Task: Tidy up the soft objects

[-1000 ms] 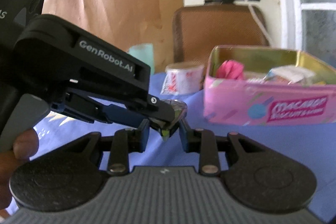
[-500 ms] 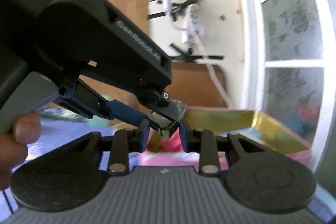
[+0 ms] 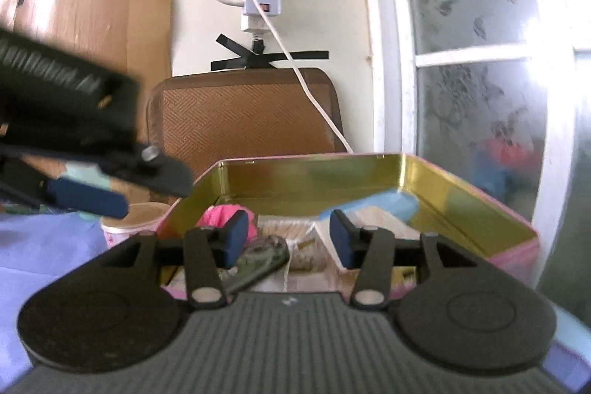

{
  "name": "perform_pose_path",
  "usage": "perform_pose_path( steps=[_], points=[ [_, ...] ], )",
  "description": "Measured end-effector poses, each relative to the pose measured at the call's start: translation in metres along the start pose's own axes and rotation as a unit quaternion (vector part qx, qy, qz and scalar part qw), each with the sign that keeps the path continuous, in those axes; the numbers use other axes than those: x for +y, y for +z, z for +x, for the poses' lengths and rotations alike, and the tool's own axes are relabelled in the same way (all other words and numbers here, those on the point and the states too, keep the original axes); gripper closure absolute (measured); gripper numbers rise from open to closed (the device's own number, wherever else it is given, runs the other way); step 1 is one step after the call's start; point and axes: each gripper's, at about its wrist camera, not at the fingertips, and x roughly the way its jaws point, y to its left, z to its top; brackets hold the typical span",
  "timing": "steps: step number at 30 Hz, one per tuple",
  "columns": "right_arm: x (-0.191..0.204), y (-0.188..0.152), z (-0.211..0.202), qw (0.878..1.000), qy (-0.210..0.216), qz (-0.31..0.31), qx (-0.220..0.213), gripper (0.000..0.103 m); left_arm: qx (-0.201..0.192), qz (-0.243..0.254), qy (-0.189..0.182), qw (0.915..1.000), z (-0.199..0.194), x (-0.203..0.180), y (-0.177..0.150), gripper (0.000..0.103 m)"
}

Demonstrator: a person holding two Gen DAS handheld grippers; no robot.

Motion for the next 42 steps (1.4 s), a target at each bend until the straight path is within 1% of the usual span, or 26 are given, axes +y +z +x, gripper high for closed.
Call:
perform_pose_path(
  steps=[4,5,6,7,8,12,16,18,19,23,26,27,29,30,32,36,39,42],
  points=[
    [0.001,-0.007,-0.023,1.0,-0.004,0.028,-0.002,0.05,-0.012,0.018,0.018,0.9996,-0.023,0.01,-0.021,0.039],
    [0.002,-0.009,-0.029,0.999,-0.002,0.035,-0.004,0.047,-0.014,0.022,0.024,0.9994,-0.029,0.012,-0.027,0.038],
    [0.009,-0.01,-0.03,0.999,-0.002,0.039,-0.004,0.046,-0.016,0.024,0.028,0.9992,-0.035,0.015,-0.032,0.034],
    [0.012,-0.014,-0.036,0.999,-0.002,0.042,-0.004,0.046,-0.017,0.024,0.033,0.999,-0.04,0.018,-0.038,0.031],
    [0.016,-0.018,-0.042,0.999,0.0,0.044,-0.002,0.045,-0.017,0.024,0.039,0.9988,-0.046,0.022,-0.046,0.031],
    [0.027,-0.025,-0.051,0.998,0.017,0.052,0.024,0.045,-0.008,0.027,0.071,0.9971,-0.062,0.034,-0.068,0.031],
    [0.036,-0.028,-0.058,0.996,0.035,0.052,0.056,0.045,0.006,0.011,0.093,0.9956,-0.074,0.047,-0.086,0.031],
    [0.039,-0.026,-0.062,0.996,0.038,0.051,0.059,0.044,0.007,0.005,0.1,0.995,-0.082,0.051,-0.09,0.03],
    [0.04,-0.024,-0.064,0.996,0.038,0.052,0.058,0.043,0.005,0.005,0.105,0.9944,-0.086,0.052,-0.09,0.026],
    [0.043,-0.013,-0.071,0.996,0.045,0.064,0.05,0.04,-0.013,0.021,0.129,0.9913,-0.099,0.047,-0.089,0.018],
    [0.044,-0.007,-0.079,0.995,0.048,0.07,0.044,0.039,-0.037,0.036,0.14,0.9888,-0.111,0.04,-0.089,0.007],
    [0.044,-0.005,-0.082,0.995,0.048,0.072,0.042,0.039,-0.045,0.039,0.143,0.9879,-0.115,0.037,-0.09,0.001],
    [0.044,-0.002,-0.087,0.995,0.048,0.075,0.039,0.038,-0.063,0.043,0.15,0.9857,-0.124,0.033,-0.09,0.0],
    [0.044,-0.002,-0.089,0.995,0.047,0.075,0.037,0.038,-0.066,0.044,0.15,0.9854,-0.127,0.033,-0.089,0.0],
    [0.044,0.0,-0.094,0.995,0.045,0.077,0.034,0.036,-0.062,0.041,0.145,0.9867,-0.13,0.032,-0.086,0.0],
    [0.044,-0.001,-0.1,0.996,0.044,0.074,0.03,0.036,-0.045,0.02,0.132,0.9901,-0.132,0.035,-0.083,0.0],
    [0.046,-0.003,-0.102,0.996,0.042,0.072,0.03,0.032,-0.036,0.018,0.141,0.9891,-0.13,0.034,-0.084,0.0],
    [0.045,-0.004,-0.101,0.996,0.044,0.075,0.034,0.032,-0.033,0.026,0.16,0.9862,-0.129,0.032,-0.086,0.0]
  ],
)
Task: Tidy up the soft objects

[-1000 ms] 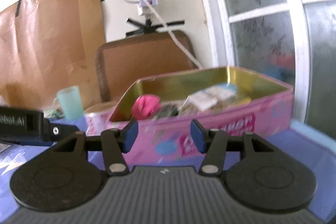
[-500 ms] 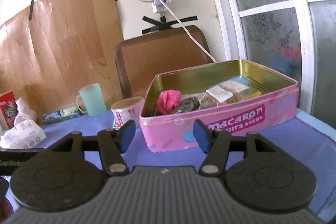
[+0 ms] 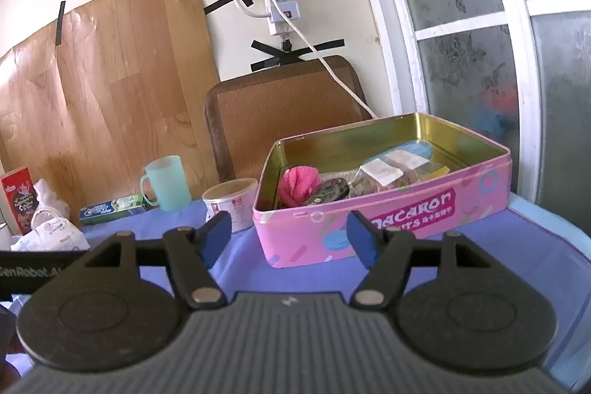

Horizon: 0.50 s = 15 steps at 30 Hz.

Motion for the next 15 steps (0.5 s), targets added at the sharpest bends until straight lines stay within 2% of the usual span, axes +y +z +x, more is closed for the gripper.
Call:
perform_pose_path(
  steps=[9,15],
  points=[
    [-0.0023,-0.0004,-0.0001,1.0,0.003,0.005,0.006,0.031,0.001,0.02,0.043,0.9989,0.006,-0.005,-0.0017,0.0],
    [-0.0002,-0.0017,-0.0003,1.0,0.008,0.006,0.01,0.028,0.002,0.002,0.065,0.9979,0.0084,0.0004,-0.0033,0.0]
  ],
)
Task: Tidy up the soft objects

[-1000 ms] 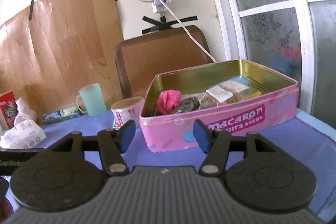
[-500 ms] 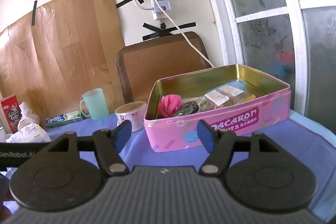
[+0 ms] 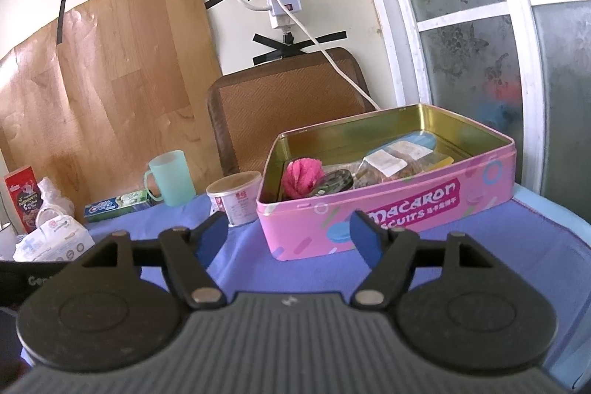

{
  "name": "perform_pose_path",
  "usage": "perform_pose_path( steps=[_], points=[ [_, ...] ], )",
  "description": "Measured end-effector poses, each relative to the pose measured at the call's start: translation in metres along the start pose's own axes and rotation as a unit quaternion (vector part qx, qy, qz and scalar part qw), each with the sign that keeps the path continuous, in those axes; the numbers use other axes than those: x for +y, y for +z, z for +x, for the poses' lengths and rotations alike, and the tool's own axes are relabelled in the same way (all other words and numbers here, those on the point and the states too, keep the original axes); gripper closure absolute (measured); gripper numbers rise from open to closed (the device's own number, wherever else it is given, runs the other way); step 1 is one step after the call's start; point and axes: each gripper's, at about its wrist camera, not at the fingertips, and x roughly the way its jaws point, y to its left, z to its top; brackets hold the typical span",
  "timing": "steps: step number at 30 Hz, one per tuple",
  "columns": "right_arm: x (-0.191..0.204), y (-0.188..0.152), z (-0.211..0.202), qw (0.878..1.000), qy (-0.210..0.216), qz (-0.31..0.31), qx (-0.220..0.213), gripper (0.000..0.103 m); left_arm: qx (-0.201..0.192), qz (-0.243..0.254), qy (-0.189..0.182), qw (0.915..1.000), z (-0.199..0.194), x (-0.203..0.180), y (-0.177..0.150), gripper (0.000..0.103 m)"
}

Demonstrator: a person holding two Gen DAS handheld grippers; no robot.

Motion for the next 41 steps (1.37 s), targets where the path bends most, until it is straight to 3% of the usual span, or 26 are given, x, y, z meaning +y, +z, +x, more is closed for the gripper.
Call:
perform_pose_path(
  steps=[7,16,24,35,41],
  points=[
    [0.001,-0.001,0.0,1.0,0.003,0.001,0.003,0.027,-0.021,0.008,0.023,0.9995,-0.004,0.002,-0.001,0.0],
    [0.001,-0.002,0.0,1.0,0.004,0.002,0.007,0.026,-0.004,0.055,0.019,0.9983,-0.002,-0.011,-0.004,0.0],
    [0.0,-0.002,0.0,1.0,0.005,0.004,0.009,0.024,0.02,0.053,0.018,0.9982,0.0,-0.01,-0.002,0.0],
    [0.0,-0.005,-0.001,1.0,0.005,0.006,0.012,0.023,0.023,0.031,0.025,0.9989,0.0,-0.001,-0.001,0.0],
    [0.0,-0.005,-0.001,1.0,0.004,0.006,0.013,0.022,0.013,0.049,0.013,0.9986,-0.002,-0.007,-0.004,0.0]
  ],
)
